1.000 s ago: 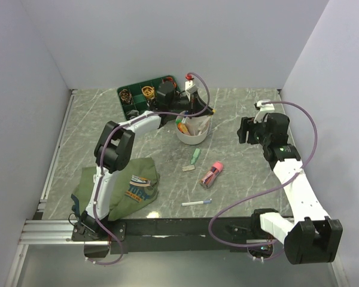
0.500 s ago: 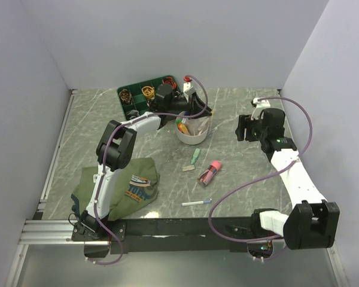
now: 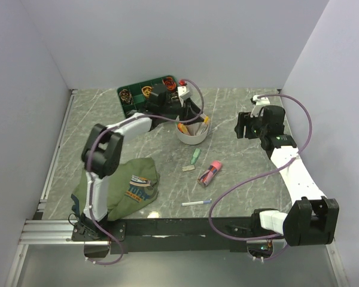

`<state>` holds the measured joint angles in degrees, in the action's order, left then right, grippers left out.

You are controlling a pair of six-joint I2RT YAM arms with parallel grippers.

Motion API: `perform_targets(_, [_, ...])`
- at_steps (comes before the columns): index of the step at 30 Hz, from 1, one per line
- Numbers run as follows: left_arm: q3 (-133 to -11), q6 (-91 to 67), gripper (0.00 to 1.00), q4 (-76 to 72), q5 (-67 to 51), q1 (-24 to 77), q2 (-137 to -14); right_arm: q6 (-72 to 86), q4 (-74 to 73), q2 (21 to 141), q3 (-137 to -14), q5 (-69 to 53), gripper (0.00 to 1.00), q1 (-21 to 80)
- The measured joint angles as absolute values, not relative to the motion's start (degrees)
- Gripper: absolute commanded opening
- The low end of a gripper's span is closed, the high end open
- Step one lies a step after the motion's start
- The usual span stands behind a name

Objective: Sort the stationery into containers
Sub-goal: Place the pen in the storage box, then pick up the pen from the corner of the board.

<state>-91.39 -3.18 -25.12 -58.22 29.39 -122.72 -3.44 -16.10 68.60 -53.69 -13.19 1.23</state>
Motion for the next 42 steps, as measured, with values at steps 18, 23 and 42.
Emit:
perform_targets(18, [-66.76, 12.80, 0.56, 25.56, -29.74, 49.58, -95.59, -3.27, -15.03, 63.09, -52.03, -14.02, 0.74, 1.23])
perform_targets(23, [-64.88, 12.10, 0.58, 27.53, -27.49, 56.58, -96.12, -3.29, -15.00, 62.39, -51.83, -14.00, 0.74, 1.23])
perform_targets(42, [-73.12, 7.60, 0.57, 26.81, -21.85, 65.14, -107.46, -2.92, -13.37, 53.91, -43.70, -14.15, 0.75, 1.21])
